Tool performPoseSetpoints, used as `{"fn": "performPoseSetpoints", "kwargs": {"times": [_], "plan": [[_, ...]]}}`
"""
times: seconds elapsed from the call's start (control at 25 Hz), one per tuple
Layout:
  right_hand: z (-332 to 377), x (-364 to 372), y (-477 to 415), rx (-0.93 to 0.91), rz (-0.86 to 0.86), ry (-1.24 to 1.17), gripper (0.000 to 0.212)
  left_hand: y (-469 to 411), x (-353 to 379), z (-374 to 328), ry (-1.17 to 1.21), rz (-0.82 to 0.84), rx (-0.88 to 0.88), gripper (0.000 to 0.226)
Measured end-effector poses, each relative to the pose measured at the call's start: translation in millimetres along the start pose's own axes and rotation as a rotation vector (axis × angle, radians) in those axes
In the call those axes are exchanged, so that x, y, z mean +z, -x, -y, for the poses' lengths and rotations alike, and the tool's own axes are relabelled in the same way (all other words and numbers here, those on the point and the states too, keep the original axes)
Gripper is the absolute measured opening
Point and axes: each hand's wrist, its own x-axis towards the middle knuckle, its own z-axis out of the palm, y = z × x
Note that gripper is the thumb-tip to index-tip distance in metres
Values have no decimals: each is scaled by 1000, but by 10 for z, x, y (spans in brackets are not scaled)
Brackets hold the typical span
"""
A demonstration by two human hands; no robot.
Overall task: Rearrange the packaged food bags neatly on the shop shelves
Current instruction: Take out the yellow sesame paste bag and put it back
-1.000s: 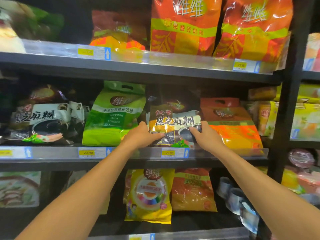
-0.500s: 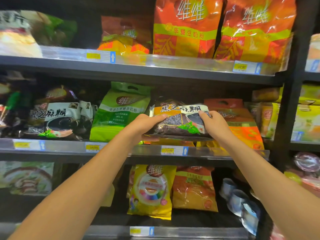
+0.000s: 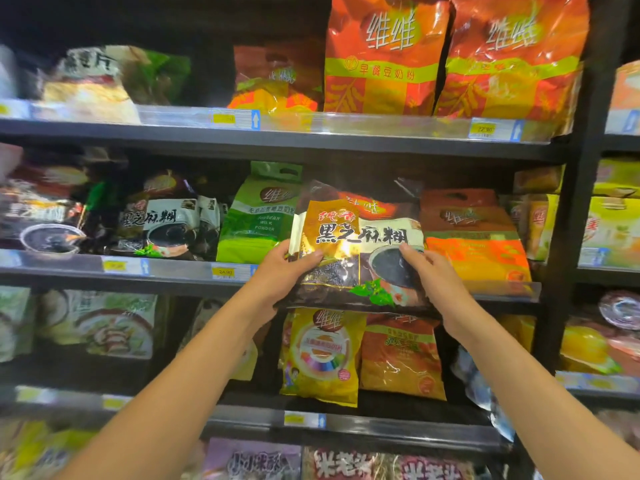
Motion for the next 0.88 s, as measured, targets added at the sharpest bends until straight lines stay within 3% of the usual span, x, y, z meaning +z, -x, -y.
{"fn": "performPoseSetpoints", "kwargs": {"times": [0.2, 0.36, 0.6, 0.88], "plan": [[-58, 283, 301, 190, 174, -178, 52, 380, -419, 188, 7, -14, 85, 25], [-60, 659, 543, 120, 308, -268, 41, 665, -824, 383, 12, -61, 86, 37], [36, 1628, 849, 66, 406, -206, 65, 1028, -1811, 438, -8, -169, 72, 30], [320, 2847, 1160, 12, 398, -175, 50, 1345, -3056, 462, -30, -232, 36, 28]]}}
